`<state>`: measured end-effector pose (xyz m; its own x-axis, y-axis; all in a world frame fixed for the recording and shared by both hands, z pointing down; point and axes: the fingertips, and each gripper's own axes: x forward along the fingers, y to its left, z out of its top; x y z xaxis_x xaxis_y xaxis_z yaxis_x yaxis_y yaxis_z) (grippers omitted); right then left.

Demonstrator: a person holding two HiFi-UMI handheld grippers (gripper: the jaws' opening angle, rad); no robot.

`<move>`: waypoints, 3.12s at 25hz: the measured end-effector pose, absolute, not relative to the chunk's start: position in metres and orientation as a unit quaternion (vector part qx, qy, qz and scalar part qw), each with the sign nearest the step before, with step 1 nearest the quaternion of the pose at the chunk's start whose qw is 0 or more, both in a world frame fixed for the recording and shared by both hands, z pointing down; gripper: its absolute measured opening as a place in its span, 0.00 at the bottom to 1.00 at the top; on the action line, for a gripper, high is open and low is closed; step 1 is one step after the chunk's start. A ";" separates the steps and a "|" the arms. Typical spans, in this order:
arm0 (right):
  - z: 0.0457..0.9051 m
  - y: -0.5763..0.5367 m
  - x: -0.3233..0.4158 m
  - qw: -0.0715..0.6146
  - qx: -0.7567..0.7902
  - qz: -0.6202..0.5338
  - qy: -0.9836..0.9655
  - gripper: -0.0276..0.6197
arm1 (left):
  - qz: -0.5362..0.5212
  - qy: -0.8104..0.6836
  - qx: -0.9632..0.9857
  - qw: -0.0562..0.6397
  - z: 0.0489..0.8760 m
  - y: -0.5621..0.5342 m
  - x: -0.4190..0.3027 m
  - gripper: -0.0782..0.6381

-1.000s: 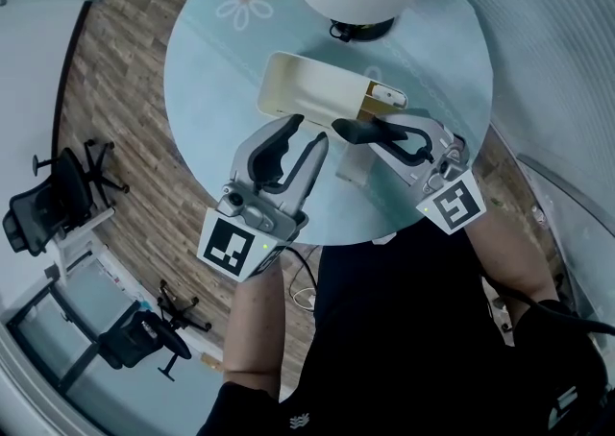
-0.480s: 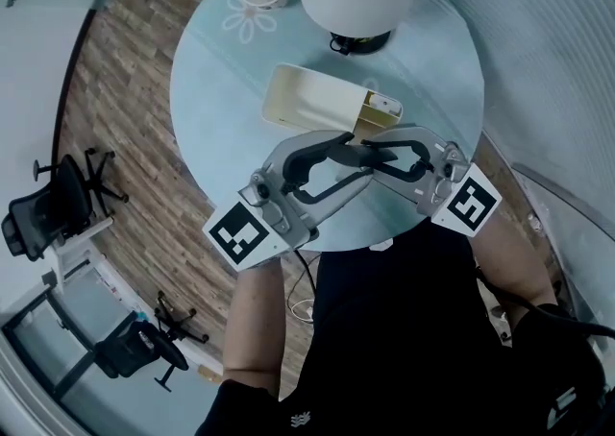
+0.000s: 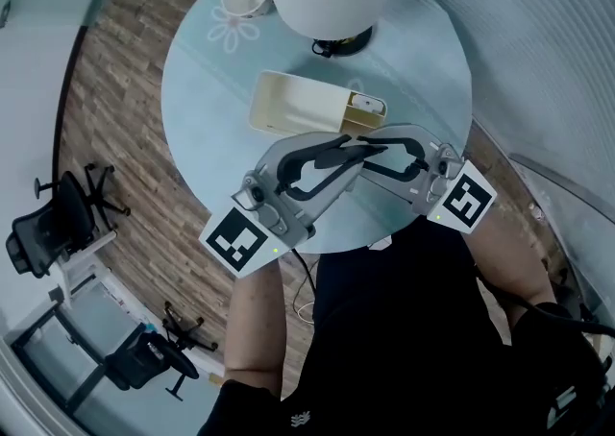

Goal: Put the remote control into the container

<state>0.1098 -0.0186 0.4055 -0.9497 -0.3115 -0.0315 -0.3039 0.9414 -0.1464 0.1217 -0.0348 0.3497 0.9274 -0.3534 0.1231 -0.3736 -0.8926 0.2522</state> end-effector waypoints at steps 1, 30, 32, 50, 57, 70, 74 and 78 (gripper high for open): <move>0.406 -0.021 0.113 0.023 -0.167 -0.070 0.983 0.25 | 0.039 -0.194 0.971 0.133 0.349 -0.037 0.122 0.25; 0.437 -0.042 0.172 -0.012 -0.265 -0.082 0.961 0.22 | 0.174 -0.180 0.968 0.025 0.414 -0.053 0.145 0.25; 0.438 -0.042 0.172 -0.013 -0.267 -0.083 0.960 0.22 | 0.177 -0.174 0.968 0.026 0.417 -0.053 0.145 0.25; 0.437 -0.044 0.171 -0.031 -0.266 -0.095 0.959 0.22 | 0.169 -0.147 0.974 0.032 0.441 -0.051 0.154 0.25; 0.442 -0.049 0.173 -0.037 -0.268 -0.100 0.958 0.21 | 0.197 -0.160 0.967 0.040 0.468 -0.053 0.154 0.26; 0.415 -0.053 0.163 -0.032 -0.264 -0.079 0.961 0.21 | 0.164 -0.212 0.963 0.018 0.442 -0.062 0.127 0.33; 0.388 -0.060 0.160 -0.041 -0.276 -0.051 0.959 0.20 | 0.128 -0.257 0.958 -0.003 0.388 -0.064 0.106 0.32; 0.367 -0.066 0.155 -0.074 -0.298 -0.003 0.952 0.15 | 0.058 -0.348 0.935 0.024 0.331 -0.064 0.084 0.29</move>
